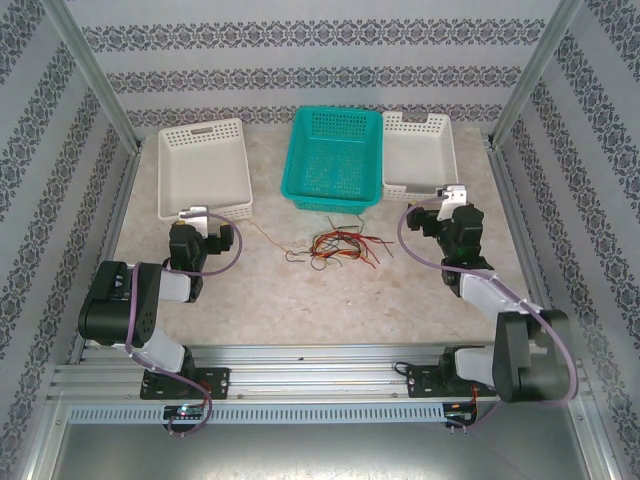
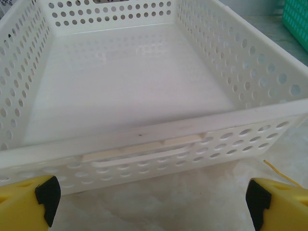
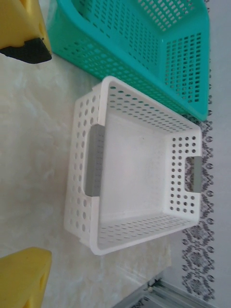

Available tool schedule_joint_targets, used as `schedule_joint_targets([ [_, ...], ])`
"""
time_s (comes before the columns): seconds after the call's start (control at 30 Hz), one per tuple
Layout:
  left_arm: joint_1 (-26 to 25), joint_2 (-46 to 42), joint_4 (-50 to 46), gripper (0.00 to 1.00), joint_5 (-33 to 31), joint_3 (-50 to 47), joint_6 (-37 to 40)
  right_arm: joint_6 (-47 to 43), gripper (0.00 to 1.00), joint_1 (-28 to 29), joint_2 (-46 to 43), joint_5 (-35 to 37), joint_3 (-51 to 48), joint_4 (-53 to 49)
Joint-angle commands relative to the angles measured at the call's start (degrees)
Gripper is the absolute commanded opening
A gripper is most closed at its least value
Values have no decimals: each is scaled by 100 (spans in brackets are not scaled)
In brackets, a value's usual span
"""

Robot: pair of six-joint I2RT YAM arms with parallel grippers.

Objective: Untangle the cables

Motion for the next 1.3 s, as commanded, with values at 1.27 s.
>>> schedule_joint_targets([
  [1.27,-100,-2676,-3081,100,680,614,-1701,3195,98,0,-627,-952,2570,-3835],
])
